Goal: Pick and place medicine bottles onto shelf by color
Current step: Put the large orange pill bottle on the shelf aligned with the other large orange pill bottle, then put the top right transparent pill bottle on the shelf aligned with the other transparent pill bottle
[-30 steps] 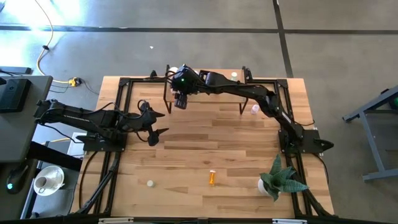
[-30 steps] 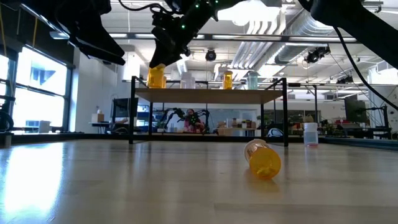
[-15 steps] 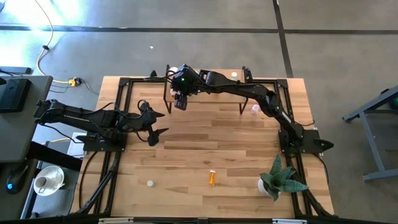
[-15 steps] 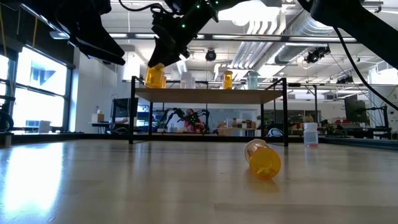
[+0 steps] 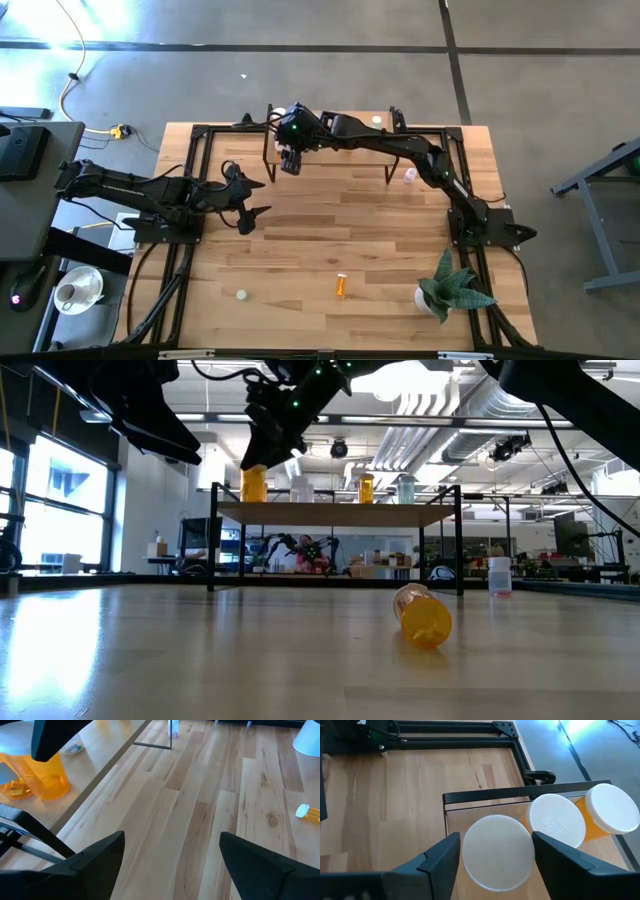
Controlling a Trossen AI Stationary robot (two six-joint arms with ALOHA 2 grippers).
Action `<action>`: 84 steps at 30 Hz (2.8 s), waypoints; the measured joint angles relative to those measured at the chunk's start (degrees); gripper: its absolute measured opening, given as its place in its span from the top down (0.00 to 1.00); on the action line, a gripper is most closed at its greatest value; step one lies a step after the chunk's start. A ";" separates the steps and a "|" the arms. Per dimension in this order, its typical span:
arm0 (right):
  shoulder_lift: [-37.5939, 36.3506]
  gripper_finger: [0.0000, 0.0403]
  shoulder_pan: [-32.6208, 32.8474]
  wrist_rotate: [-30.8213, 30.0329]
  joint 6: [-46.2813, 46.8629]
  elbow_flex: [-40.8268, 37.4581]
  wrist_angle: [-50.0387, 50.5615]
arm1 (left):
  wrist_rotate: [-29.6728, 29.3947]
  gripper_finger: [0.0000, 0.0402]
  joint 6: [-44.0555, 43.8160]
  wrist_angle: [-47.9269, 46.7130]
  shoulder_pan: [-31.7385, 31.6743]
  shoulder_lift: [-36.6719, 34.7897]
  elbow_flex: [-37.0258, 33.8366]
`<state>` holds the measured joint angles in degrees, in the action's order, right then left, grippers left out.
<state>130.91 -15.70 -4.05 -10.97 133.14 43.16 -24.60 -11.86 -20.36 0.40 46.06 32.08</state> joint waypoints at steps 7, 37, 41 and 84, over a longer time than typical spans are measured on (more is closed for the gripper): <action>0.00 0.38 -0.02 -0.02 0.44 0.00 -0.10 | 0.00 0.22 0.00 0.00 0.00 0.00 -0.01; -2.18 0.37 0.28 1.12 2.05 1.86 11.46 | 0.02 0.22 0.00 -1.33 0.00 -0.02 -0.01; -1.62 0.37 0.81 1.14 2.02 1.11 10.03 | 0.01 0.22 0.00 -1.32 0.00 -0.02 -0.01; -3.80 0.37 7.99 14.14 1.18 0.16 42.45 | 0.02 0.22 -0.17 -3.89 -0.01 -0.01 -0.01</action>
<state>127.11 -7.71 10.09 -9.79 133.30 85.61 -24.58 -12.02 -24.25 0.40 46.05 32.08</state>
